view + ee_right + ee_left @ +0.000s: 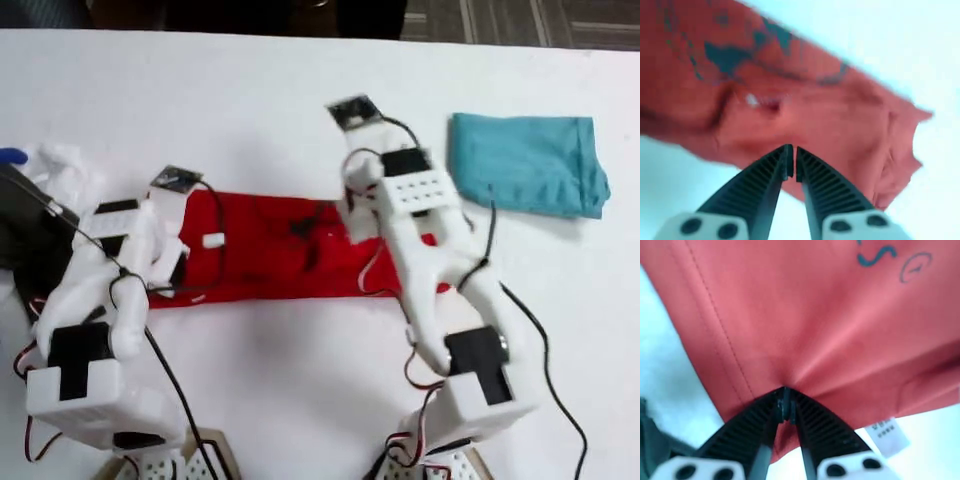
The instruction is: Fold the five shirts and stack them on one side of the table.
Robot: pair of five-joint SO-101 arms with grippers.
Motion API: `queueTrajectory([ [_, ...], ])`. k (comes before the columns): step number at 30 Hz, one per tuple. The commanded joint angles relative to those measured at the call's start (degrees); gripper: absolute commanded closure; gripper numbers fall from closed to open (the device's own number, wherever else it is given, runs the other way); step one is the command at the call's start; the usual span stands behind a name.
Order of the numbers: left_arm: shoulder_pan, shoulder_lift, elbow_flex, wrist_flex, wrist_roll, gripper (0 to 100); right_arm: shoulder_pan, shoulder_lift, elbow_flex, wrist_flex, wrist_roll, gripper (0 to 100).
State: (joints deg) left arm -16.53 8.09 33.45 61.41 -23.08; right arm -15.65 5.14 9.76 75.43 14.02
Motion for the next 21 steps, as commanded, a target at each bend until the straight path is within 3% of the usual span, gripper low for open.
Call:
queueTrajectory([
  [1, -0.4, 0.6, 0.1, -2.5, 0.4, 97, 2.1, -3.5, 7.1, -2.8, 4.1, 98.0],
  [6, -0.4, 0.6, 0.1, -2.5, 0.4, 97, 5.5, -3.5, 19.3, -16.0, 7.0, 98.0],
  [13, -0.4, 0.6, 0.2, -2.5, 0.4, 97, 9.5, -4.1, 25.1, -12.2, 16.4, 98.0],
  [17, -0.1, 0.1, 0.0, -2.0, 0.3, 97, 9.7, -4.1, 26.5, -11.7, 17.9, 98.0],
  [21, 1.5, -5.2, -2.9, 6.7, 0.4, 97, 9.7, -4.4, 26.4, -11.5, 17.9, 98.0],
])
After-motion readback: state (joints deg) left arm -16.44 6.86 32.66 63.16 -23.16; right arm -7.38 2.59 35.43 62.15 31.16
